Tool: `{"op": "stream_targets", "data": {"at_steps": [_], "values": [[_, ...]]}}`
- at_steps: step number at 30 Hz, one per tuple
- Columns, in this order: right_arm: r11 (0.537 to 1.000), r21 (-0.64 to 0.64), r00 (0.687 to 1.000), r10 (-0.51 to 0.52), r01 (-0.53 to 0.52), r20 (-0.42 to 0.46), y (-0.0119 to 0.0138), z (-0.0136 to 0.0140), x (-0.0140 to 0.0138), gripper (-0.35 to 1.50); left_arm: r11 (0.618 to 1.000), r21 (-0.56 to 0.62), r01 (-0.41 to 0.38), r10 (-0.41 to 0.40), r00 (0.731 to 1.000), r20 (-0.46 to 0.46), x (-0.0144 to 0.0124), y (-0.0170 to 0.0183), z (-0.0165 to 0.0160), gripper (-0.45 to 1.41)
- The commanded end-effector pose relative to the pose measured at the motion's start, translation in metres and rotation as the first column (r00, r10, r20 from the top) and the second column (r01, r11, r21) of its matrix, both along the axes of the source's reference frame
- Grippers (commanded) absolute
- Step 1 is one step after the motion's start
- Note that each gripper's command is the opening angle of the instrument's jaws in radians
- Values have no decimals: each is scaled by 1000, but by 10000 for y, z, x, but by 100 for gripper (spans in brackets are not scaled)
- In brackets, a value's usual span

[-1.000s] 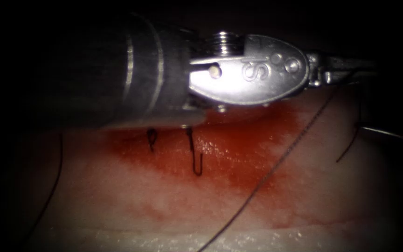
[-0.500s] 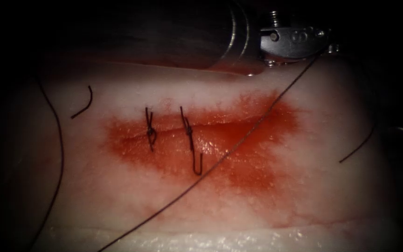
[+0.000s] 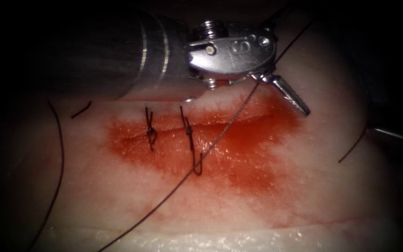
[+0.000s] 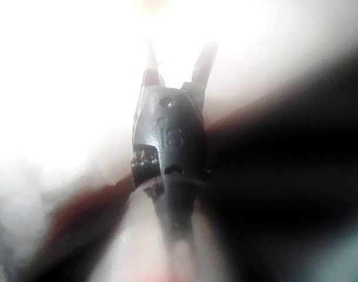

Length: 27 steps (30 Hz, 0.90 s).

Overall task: Wound Closure
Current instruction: Fetch remaining suture tail with left gripper

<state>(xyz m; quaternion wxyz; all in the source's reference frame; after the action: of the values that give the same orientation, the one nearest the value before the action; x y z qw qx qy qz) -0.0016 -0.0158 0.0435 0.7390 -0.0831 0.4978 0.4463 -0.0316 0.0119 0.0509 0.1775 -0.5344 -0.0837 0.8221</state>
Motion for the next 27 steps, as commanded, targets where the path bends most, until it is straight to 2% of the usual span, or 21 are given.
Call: {"op": "stream_targets", "data": {"at_steps": [1, 6, 8, 13, 16, 18, 23, 25, 27], "values": [[1000, 2, 1000, -7, 7, -10, -12, 0, 7, 148, 1000, 2, 2, -2, 1000, -16, 7, -3, 1, 130], [999, 2, 998, -34, 34, -48, -34, -20, 21, 141, 1000, 13, 3, -3, 998, -60, 59, -38, -13, 111], [998, -1, 996, -65, 66, -62, -44, -34, 37, 140, 1000, 15, -15, 16, 999, -52, 79, -57, -18, 105], [991, 17, 986, -134, 136, -96, -62, -49, 82, 138, 999, 37, -22, 22, 1000, 2, 108, -97, -27, 96], [986, 11, 980, -164, 167, -112, -66, -50, 96, 133, 1000, 22, -11, 10, 1000, 25, 116, -113, -35, 96], [981, 5, 973, -190, 192, -133, -68, -51, 104, 125, 1000, 7, -7, 6, 999, 41, 125, -137, -46, 95], [978, 9, 968, -206, 209, -147, -65, -50, 110, 123, 999, 3, -33, 33, 998, 59, 129, -191, -81, 90], [979, 13, 970, -199, 203, -140, -60, -47, 109, 121, 999, 9, -50, 49, 995, 87, 117, -217, -107, 83], [979, 18, 970, -200, 205, -135, -59, -45, 113, 118, 998, 12, -62, 60, 991, 120, 97, -223, -120, 80]]}}
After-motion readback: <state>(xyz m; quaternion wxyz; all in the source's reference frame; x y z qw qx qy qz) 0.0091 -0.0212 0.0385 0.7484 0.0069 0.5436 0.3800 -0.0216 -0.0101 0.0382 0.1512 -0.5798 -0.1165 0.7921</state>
